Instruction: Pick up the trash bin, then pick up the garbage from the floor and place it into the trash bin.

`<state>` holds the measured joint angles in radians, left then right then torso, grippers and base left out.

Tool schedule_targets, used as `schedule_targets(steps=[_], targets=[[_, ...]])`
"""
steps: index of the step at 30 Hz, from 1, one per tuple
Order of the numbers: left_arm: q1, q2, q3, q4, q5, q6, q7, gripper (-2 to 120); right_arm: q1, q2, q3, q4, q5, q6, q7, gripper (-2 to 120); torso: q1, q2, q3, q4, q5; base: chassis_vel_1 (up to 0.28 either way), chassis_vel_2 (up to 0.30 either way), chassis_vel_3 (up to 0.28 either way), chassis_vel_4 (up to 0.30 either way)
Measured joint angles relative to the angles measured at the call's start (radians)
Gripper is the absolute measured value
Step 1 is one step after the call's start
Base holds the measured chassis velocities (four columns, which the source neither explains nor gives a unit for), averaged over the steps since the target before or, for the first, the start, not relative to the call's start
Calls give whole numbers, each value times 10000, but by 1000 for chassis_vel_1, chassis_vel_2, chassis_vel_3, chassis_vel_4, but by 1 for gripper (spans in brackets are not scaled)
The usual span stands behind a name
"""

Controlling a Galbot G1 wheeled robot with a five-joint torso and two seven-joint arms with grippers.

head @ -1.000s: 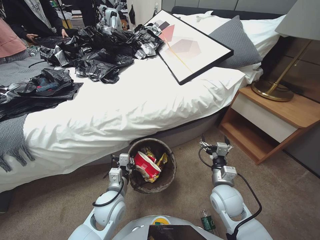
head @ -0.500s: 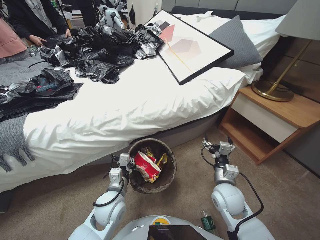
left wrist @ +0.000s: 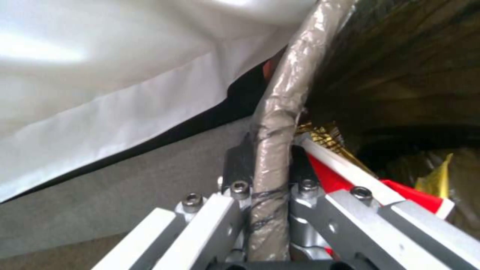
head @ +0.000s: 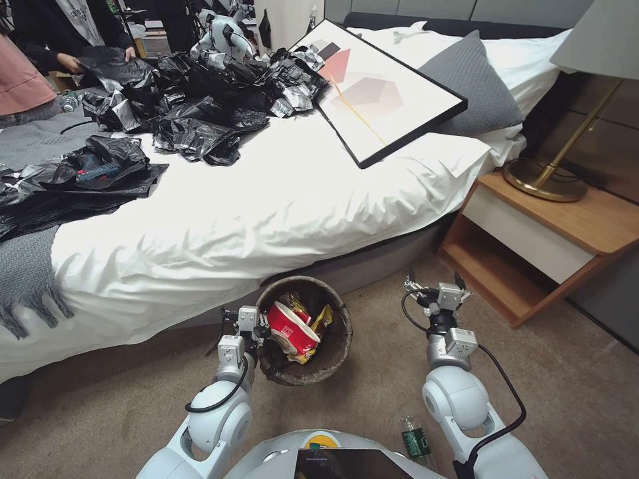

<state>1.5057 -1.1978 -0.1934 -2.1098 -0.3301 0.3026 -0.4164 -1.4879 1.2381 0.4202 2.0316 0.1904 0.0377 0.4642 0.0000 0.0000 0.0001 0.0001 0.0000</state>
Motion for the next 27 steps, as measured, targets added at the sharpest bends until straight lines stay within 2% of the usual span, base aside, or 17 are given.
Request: schedule_targets(steps=[27], targets=[[-109,-79,-7,106,40,-41,-17,0,110,68,-45,-67,-32,-72,38,100,0,0,-2,-1,0,65,-53,-54,54]])
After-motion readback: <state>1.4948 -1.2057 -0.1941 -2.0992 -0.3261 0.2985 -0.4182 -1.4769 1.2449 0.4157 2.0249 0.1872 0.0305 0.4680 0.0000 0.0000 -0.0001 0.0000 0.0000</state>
